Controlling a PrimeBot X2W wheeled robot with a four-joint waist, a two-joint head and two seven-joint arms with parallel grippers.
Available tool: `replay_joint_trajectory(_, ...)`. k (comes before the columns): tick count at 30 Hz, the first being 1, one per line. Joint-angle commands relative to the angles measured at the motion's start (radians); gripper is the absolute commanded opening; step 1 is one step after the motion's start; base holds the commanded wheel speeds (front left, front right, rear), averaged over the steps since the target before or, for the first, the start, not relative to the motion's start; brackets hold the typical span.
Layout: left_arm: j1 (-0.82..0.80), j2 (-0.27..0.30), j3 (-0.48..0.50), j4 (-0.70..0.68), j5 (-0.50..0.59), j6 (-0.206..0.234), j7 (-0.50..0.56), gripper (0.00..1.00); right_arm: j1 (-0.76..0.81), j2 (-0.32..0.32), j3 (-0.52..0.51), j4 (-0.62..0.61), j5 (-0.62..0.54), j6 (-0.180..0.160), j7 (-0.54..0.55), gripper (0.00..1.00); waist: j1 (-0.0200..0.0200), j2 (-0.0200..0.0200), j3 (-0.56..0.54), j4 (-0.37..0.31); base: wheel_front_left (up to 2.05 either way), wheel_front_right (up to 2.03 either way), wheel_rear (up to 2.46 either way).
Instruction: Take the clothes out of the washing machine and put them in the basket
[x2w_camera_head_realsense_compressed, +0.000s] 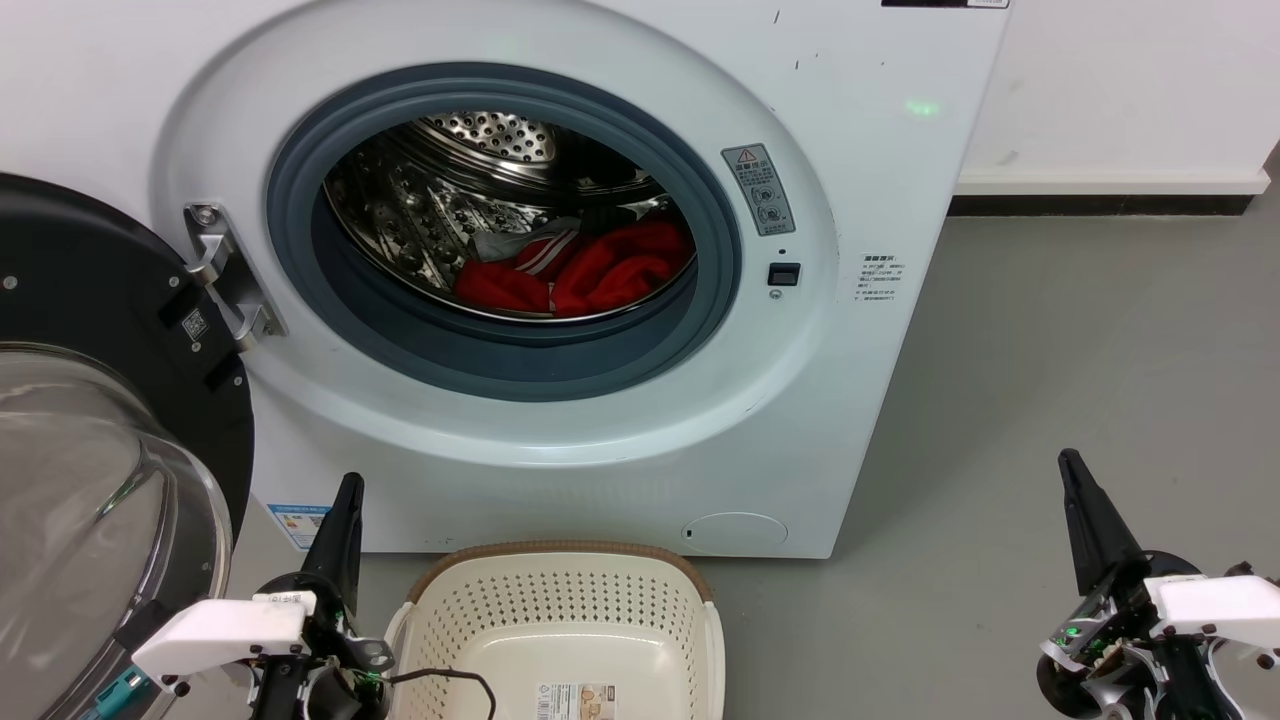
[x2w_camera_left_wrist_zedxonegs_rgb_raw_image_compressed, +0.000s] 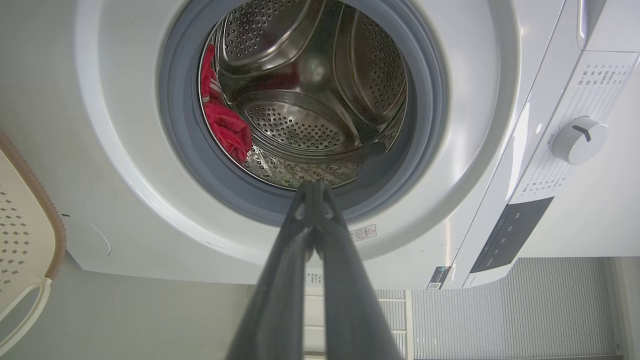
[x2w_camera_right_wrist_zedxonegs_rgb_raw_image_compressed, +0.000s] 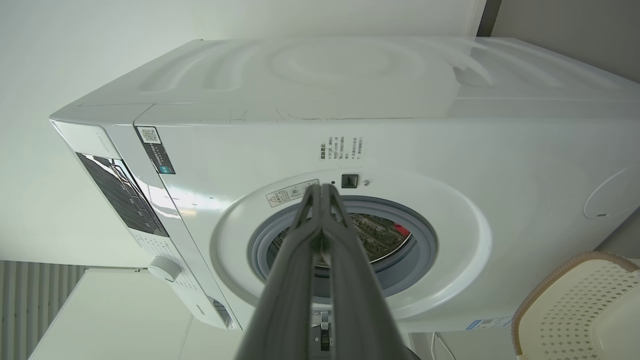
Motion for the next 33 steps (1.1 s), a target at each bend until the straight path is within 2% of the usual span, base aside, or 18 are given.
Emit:
replay_joint_trajectory(1, -0.006, -0.001, 0.003, 0.0, -0.002, -0.002, 0.002, 0.0, -0.013, 0.003, 0.001, 0.002, -0.005, 0.0, 0.0, 0.0, 0.0, 0.0, 0.0, 0.0, 0.0, 0.0, 0.0)
replay_joint_trajectory(17, -0.006, -0.001, 0.003, 0.0, -0.002, -0.002, 0.002, 0.0, -0.013, 0.003, 0.001, 0.002, -0.005, 0.0, 0.001, 0.0, 0.0, 0.0, 0.0, 0.0, 0.0, 0.0, 0.0)
replay_joint_trajectory(18, 0.0, 0.0, 0.0, 0.0, 0.0, 0.0, 0.0, 1.0, 0.0, 0.0, 0.0, 0.0, 0.0, 0.0, 0.0, 1.0, 0.0, 0.0, 0.0, 0.0, 0.0, 0.0, 0.0)
replay_joint_trajectory(28, -0.001, -0.002, -0.042, 0.006, 0.029, 0.0, -0.039, 1.0, 0.026, 0.001, 0.008, -0.013, -0.029, 0.0, -0.038, 1.0, 0.0, 0.0, 0.002, -0.001, 0.0, 0.0, 0.0)
replay_joint_trajectory(33, -0.012, -0.002, -0.057, -0.007, 0.086, 0.0, -0.063, 1.0, 0.032, 0.001, 0.008, -0.029, -0.082, 0.0, -0.063, 1.0, 0.0, 0.0, 0.003, -0.002, 0.0, 0.0, 0.0)
